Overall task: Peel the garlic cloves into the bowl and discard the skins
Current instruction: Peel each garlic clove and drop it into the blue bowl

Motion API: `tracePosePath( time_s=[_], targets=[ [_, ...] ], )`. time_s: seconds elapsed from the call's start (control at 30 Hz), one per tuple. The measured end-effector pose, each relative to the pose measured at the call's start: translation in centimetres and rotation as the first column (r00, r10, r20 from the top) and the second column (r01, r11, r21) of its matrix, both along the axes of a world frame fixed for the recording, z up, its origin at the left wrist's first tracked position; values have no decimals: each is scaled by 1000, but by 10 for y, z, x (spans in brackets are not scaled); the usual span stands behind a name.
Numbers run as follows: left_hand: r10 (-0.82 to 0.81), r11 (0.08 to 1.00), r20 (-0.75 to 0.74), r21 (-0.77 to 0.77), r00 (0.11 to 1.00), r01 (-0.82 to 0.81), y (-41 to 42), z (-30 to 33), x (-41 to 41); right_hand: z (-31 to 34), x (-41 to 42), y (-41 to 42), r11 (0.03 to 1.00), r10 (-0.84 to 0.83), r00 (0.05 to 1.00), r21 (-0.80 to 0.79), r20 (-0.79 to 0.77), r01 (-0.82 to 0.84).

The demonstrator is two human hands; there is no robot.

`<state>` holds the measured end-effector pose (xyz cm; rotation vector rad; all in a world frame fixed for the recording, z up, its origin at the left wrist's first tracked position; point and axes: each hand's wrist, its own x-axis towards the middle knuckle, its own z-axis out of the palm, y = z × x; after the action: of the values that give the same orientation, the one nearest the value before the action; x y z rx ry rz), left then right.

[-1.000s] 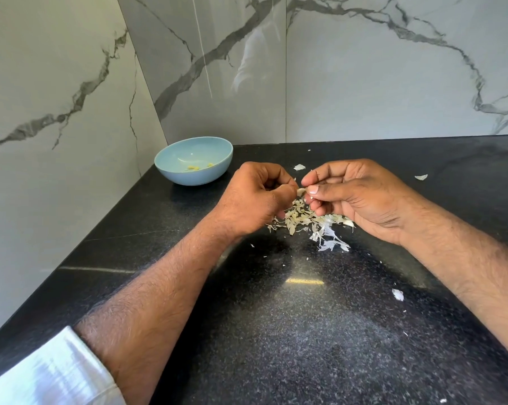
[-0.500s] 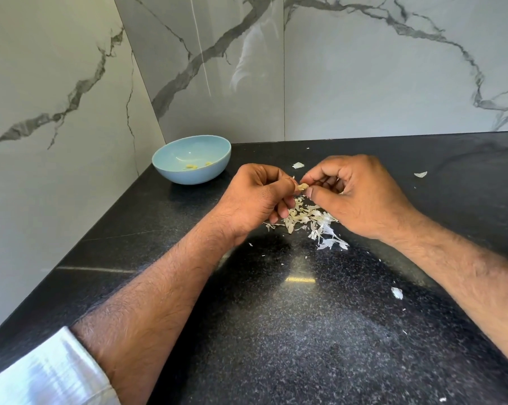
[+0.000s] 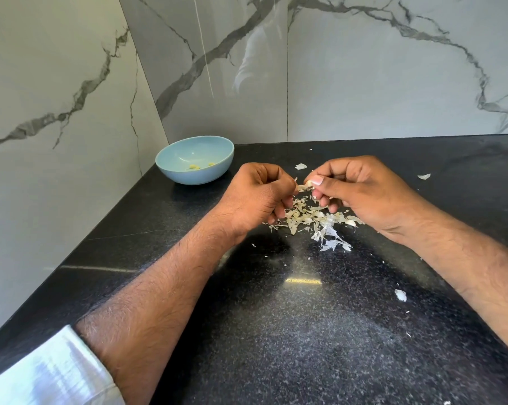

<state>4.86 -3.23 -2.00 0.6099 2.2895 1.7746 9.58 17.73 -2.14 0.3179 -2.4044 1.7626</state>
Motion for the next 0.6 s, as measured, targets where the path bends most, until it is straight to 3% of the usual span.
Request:
tracePosePath(
  time_s=[0.13, 0.23, 0.4, 0.6],
  targets=[
    [134, 973, -103, -177, 986, -150, -7, 2, -6, 4, 1, 5, 958, 92, 986, -284, 143, -48],
    [175, 936, -240, -260, 955, -237, -11, 3, -8, 6, -1, 10, 929, 106, 978, -370, 180, -32],
    [47, 975, -369, -185, 928, -123, -7, -2, -5, 5, -2, 12, 918, 98, 969, -396, 228, 0],
    [47, 996, -502, -45, 864, -80, 3, -9, -1, 1, -4, 6, 924, 45, 961, -377, 273, 63]
  ],
)
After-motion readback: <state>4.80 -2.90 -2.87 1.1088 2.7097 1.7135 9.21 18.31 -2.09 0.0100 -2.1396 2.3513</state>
